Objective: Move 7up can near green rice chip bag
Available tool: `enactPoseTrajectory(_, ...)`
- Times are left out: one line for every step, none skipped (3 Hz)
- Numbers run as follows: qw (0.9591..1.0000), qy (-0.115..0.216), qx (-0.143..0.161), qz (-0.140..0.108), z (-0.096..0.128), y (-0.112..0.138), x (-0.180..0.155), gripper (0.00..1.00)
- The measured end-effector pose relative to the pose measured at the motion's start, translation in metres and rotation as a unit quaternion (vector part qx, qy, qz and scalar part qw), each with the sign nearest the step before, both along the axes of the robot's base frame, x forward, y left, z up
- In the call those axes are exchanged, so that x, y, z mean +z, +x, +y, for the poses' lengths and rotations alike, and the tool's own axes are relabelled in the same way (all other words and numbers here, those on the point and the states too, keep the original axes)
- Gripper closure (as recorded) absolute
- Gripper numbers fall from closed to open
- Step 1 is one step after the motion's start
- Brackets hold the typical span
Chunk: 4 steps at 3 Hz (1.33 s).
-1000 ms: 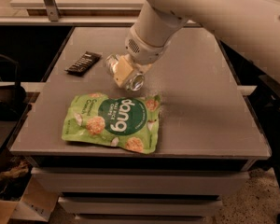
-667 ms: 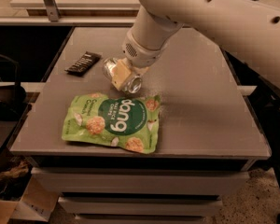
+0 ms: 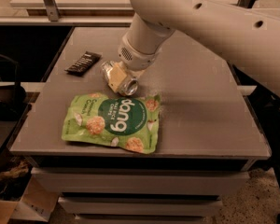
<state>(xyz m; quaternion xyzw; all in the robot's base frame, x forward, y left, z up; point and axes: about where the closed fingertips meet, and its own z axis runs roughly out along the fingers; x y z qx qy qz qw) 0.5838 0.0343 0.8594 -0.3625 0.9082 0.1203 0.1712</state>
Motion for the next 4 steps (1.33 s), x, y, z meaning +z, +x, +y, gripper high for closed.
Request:
enactPoseTrajectory(1.0000,0.000,-0.004,0.005,0.000,0.005,-0.004,0.61)
enactPoseTrajectory(0.9999,-0.001,-0.007,0.008,0.000,0.009,-0.006,0.37)
enactPoseTrajectory(0.9999,-0.001,-0.010,0.010,0.000,0.012,-0.006,0.13)
enactPoseTrajectory(0.9999,-0.002,-0.011,0.013,-0.001,0.015,-0.005,0.00)
